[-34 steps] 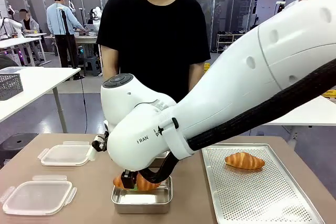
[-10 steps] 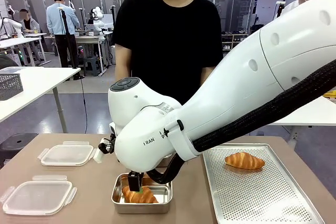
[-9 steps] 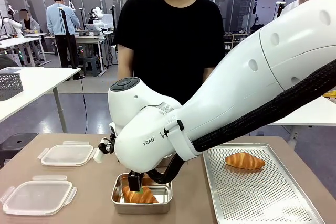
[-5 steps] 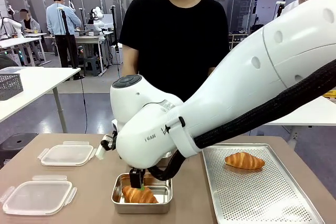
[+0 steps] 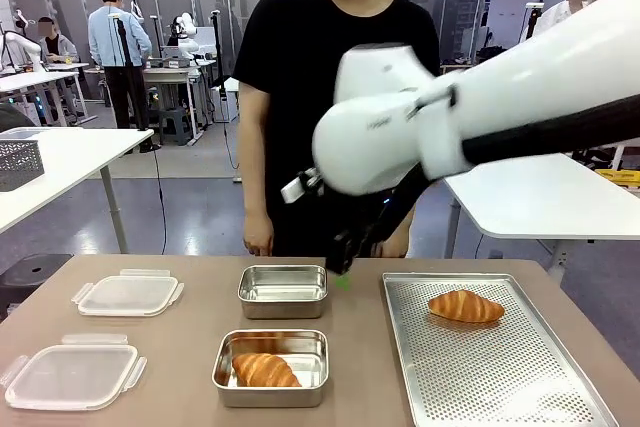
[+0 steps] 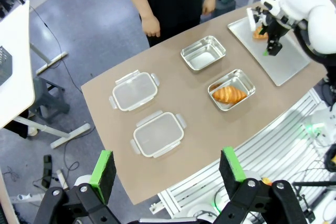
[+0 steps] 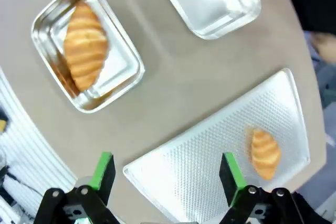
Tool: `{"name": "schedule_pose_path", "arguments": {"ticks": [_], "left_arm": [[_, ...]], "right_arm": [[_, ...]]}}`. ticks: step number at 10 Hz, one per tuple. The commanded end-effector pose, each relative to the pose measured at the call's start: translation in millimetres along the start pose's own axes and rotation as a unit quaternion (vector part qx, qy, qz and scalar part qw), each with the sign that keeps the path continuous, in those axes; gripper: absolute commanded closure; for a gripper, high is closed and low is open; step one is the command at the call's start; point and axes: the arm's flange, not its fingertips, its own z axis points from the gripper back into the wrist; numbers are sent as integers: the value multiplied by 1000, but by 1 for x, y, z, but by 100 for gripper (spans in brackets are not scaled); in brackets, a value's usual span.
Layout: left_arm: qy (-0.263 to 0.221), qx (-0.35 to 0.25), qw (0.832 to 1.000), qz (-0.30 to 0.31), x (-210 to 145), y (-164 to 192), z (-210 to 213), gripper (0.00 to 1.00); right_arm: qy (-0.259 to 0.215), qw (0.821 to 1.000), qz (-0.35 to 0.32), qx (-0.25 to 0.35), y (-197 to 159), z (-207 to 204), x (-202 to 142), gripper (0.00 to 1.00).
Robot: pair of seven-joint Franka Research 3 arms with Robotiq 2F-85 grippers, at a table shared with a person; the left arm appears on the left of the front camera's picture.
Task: Place the bread into the airtight container.
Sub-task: Pick up a Butter Roll and place it into an empty Airtight Container.
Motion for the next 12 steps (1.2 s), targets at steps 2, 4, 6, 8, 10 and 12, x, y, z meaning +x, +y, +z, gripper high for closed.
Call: {"name": "schedule_pose_path", "arguments": {"ticks": [2,4,6,8,10,12], "left_arm": [[0,1,1000,0,1,0,1,0],[0,1,1000,0,1,0,1,0],[0,1,1000,0,1,0,1,0],[0,1,1000,0,1,0,1,0],[0,1,1000,0,1,0,1,0],[0,1,1000,0,1,0,1,0]], "right_arm": [[-42,992,-110,-36,0,70,-59,0],[-60,979,-168,-99,10,127,-109,0],[-104,956,-237,-137,19,180,-171,0],[-114,941,-289,-132,5,200,-208,0],[-136,928,-318,-137,9,206,-240,0],[-121,938,-306,-112,-5,177,-240,0]]}}
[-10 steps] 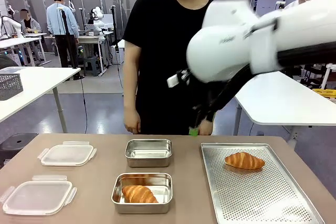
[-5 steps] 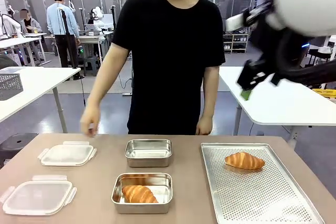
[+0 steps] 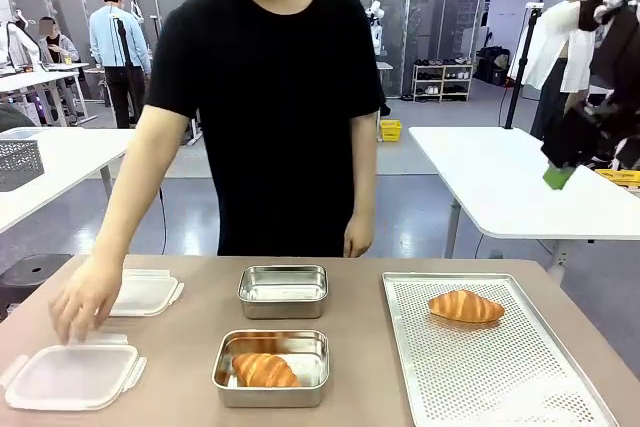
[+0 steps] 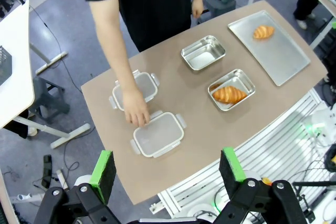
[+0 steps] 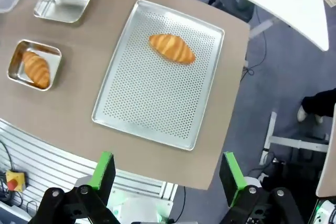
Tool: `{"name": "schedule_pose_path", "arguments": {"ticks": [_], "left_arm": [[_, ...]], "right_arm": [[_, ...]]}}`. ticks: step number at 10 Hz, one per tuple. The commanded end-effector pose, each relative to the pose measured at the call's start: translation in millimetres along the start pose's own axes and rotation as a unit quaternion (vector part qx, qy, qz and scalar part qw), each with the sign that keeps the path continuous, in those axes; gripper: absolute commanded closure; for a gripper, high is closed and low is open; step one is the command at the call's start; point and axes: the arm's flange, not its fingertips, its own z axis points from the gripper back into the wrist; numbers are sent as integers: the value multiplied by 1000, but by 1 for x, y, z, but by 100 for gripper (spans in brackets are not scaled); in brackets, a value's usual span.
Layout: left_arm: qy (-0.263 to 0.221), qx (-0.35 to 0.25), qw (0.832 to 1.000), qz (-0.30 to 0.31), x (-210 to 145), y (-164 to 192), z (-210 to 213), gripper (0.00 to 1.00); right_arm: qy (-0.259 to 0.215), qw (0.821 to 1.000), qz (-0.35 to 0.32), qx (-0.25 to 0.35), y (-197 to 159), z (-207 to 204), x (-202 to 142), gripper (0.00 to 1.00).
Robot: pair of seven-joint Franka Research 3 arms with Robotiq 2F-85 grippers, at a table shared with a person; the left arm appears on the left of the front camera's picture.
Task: Place the bread into the airtight container.
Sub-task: Pick up a Butter Roll and place it into an empty Airtight Container.
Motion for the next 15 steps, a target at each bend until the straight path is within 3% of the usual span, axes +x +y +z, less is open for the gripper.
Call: {"name": "schedule_pose_path", "arguments": {"ticks": [1,3,4,8,9,10,11,14,15], "left_arm": [[0,1,1000,0,1,0,1,0],[0,1,1000,0,1,0,1,0],[0,1,1000,0,1,0,1,0],[0,1,1000,0,1,0,1,0],[0,1,1000,0,1,0,1,0],[0,1,1000,0,1,0,1,0],[0,1,1000,0,1,0,1,0],[0,1,1000,0,1,0,1,0],[0,1,1000,0,1,0,1,0]], "right_arm": [[10,999,3,44,-7,-52,5,0],[3,998,41,51,-22,-121,13,0],[8,998,65,19,-23,-152,17,0],[6,992,118,55,-20,-244,32,0],[11,990,126,57,-18,-256,34,0],[52,991,109,49,-11,-260,36,0],[19,993,111,42,-13,-251,27,0],[28,992,114,45,-12,-260,29,0],[12,988,149,22,1,-244,33,0]]}}
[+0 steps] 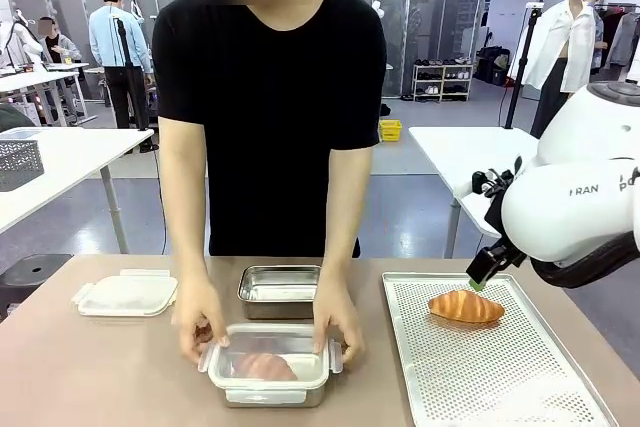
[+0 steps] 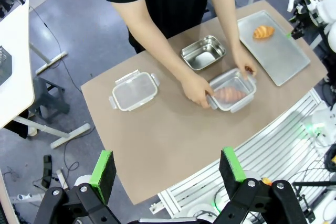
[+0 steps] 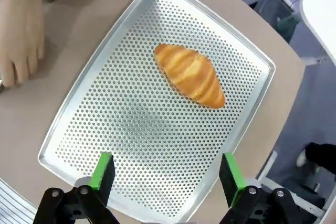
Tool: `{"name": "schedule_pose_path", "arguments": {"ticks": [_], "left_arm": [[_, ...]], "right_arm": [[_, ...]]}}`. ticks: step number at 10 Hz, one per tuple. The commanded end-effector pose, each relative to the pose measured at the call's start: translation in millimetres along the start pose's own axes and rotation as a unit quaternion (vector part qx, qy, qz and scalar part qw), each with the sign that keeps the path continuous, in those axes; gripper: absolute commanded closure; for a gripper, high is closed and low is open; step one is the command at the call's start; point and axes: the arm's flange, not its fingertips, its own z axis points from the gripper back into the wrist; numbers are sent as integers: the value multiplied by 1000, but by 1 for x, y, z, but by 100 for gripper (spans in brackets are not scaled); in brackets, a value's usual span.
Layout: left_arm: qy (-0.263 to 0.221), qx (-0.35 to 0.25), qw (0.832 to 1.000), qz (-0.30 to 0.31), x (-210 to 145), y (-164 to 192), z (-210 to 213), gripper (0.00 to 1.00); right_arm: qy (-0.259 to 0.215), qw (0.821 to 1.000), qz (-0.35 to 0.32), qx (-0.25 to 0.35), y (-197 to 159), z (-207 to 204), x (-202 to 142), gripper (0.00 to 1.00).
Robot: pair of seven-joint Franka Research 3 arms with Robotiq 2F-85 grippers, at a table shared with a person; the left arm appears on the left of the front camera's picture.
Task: Place the bread into the airtight container.
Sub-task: Pick up a Butter Roll and place it into an empty Airtight Container.
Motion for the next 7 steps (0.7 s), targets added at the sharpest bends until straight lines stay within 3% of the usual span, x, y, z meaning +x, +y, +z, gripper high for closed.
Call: {"name": "schedule_pose_path", "arguments": {"ticks": [1,2,3,5,7], "left_arm": [[0,1,1000,0,1,0,1,0],[0,1,1000,0,1,0,1,0],[0,1,1000,0,1,0,1,0],[0,1,1000,0,1,0,1,0],[0,1,1000,0,1,0,1,0]], "right_arm": [[-19,996,84,19,2,0,12,0],[-99,978,152,106,-7,-5,19,0],[-158,956,200,144,-1,-11,22,0],[-160,950,227,144,18,-27,41,0],[-143,963,206,105,14,-32,52,0]]}}
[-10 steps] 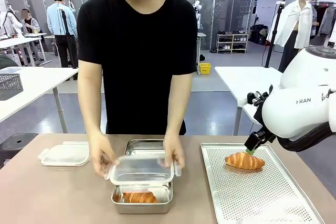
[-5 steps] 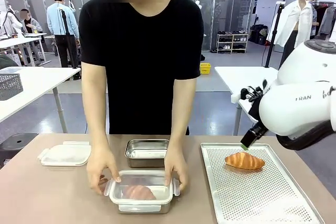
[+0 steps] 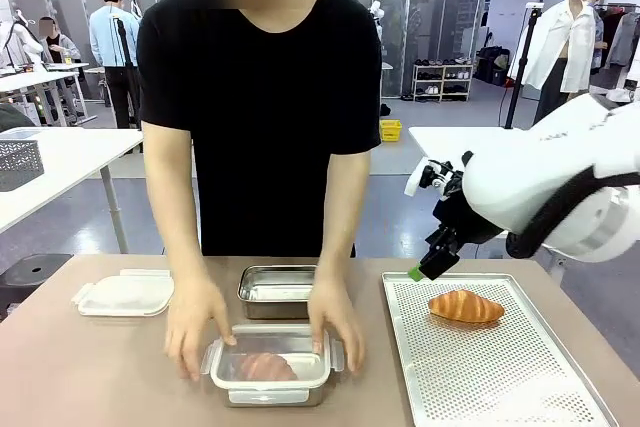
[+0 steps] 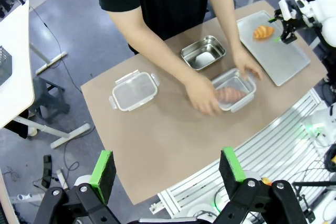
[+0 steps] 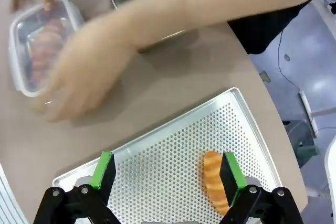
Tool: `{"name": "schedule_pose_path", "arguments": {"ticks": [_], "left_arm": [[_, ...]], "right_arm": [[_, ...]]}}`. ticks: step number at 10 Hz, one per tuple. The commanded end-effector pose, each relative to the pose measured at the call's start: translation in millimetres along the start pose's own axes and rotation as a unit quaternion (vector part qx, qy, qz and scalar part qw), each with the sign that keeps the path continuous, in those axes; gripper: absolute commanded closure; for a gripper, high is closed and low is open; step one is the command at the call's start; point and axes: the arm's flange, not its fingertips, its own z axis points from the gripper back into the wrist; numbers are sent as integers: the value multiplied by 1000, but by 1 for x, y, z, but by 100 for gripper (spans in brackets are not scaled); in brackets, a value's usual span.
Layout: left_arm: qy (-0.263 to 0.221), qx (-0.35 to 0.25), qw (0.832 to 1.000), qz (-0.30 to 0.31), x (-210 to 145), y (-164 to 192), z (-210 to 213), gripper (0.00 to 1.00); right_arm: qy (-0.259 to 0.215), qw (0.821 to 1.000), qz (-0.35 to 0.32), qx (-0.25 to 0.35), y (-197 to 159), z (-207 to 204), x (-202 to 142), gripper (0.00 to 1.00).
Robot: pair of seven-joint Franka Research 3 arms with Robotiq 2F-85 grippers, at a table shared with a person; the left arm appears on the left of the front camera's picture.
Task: Place the bread into the airtight container.
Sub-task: Pick up a Butter Roll and place it into an empty Airtight Container.
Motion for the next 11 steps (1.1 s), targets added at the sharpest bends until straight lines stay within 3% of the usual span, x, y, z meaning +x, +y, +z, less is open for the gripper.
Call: {"name": "schedule_pose_path", "arguments": {"ticks": [1,3,6,11], "left_arm": [[0,0,1000,0,1,0,1,0],[0,0,1000,0,1,0,1,0],[0,0,1000,0,1,0,1,0],[0,0,1000,0,1,0,1,0]], "right_arm": [[4,999,-47,-24,-36,7,-18,0],[-14,984,-157,-88,-53,72,-84,0],[-21,952,-260,-161,-45,153,-179,0],[-102,891,-393,-202,1,189,-323,0]]}}
